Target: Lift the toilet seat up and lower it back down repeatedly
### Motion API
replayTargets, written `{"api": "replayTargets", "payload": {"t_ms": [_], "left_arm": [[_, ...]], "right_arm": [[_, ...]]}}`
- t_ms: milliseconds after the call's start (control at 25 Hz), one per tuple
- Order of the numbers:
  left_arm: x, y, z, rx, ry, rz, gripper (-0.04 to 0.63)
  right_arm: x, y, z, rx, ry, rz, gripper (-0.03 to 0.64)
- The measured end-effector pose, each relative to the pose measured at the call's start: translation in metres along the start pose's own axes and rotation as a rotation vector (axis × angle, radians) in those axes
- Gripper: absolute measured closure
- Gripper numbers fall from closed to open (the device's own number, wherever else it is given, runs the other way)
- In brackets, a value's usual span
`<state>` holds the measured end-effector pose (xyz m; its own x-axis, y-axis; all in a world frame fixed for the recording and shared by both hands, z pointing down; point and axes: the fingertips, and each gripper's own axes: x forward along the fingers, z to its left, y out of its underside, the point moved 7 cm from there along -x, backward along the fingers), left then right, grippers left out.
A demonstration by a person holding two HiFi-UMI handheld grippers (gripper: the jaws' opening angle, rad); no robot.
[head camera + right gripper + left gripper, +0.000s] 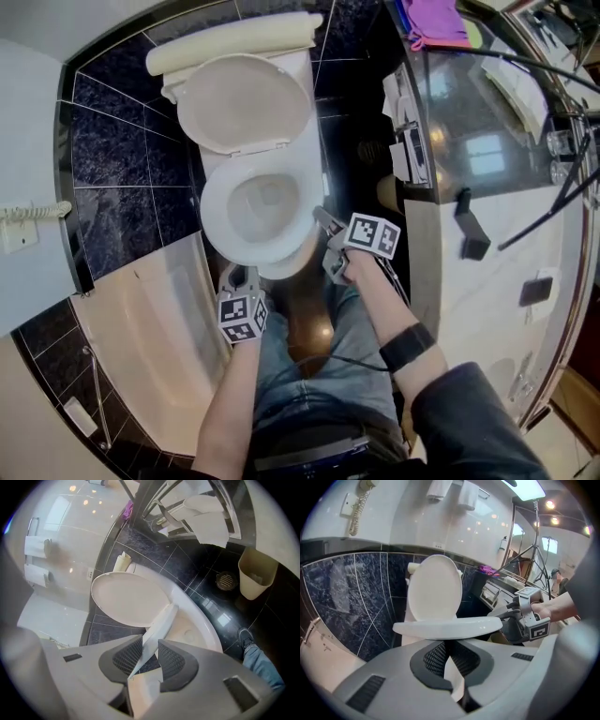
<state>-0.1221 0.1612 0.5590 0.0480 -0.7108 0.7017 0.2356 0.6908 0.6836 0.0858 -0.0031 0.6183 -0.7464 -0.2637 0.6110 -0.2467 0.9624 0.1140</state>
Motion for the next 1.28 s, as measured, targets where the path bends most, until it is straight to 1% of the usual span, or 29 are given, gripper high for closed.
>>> {"api": "replayTargets", "payload": {"t_ms": [80, 120, 160, 240, 320, 400, 480, 560, 720, 880, 960, 1120, 1280], "left_arm": [[0.002, -0.015, 0.001, 0.001, -0.001, -0.018, 0.597], [0.003, -0.023, 0.001, 0.004, -0.002, -0.027, 0.597], [0.004, -0.03, 0.002, 0.007, -0.003, -0.036, 0.598], [0.006, -0.045, 0.003, 0.01, -0.006, -0.052, 0.597], [0.009, -0.062, 0.004, 0.012, -0.01, -0.07, 0.597], [0.014, -0.08, 0.006, 0.02, -0.018, -0.086, 0.597], [0.02, -0.099, 0.007, 0.047, -0.029, -0.095, 0.597], [0.026, -0.118, 0.009, 0.075, -0.037, -0.104, 0.597], [0.042, -0.156, 0.013, 0.099, -0.057, -0.141, 0.597], [0.061, -0.191, 0.02, 0.116, -0.085, -0.185, 0.597], [0.073, -0.209, 0.024, 0.131, -0.097, -0.201, 0.597], [0.093, -0.235, 0.028, 0.17, -0.117, -0.197, 0.597], [0.113, -0.26, 0.035, 0.175, -0.146, -0.202, 0.597]], "right_arm": [[-0.003, -0.009, 0.012, -0.023, -0.009, -0.003, 0.486], [-0.006, -0.014, 0.019, -0.043, -0.02, -0.003, 0.52], [-0.009, -0.018, 0.027, -0.066, -0.031, -0.003, 0.534], [-0.018, -0.024, 0.041, -0.109, -0.044, -0.005, 0.538], [-0.028, -0.03, 0.051, -0.152, -0.04, -0.015, 0.552], [-0.037, -0.035, 0.059, -0.192, -0.032, -0.032, 0.584], [-0.045, -0.038, 0.067, -0.231, -0.024, -0.044, 0.6], [-0.052, -0.04, 0.074, -0.299, -0.011, -0.04, 0.603], [-0.057, -0.044, 0.092, -0.468, 0.008, 0.002, 0.604], [-0.062, -0.056, 0.108, -0.605, -0.001, -0.02, 0.604], [-0.062, -0.065, 0.115, -0.677, 0.01, -0.032, 0.604], [-0.069, -0.076, 0.127, -0.759, 0.021, -0.031, 0.604], [-0.074, -0.089, 0.136, -0.841, 0.017, -0.023, 0.604]]}}
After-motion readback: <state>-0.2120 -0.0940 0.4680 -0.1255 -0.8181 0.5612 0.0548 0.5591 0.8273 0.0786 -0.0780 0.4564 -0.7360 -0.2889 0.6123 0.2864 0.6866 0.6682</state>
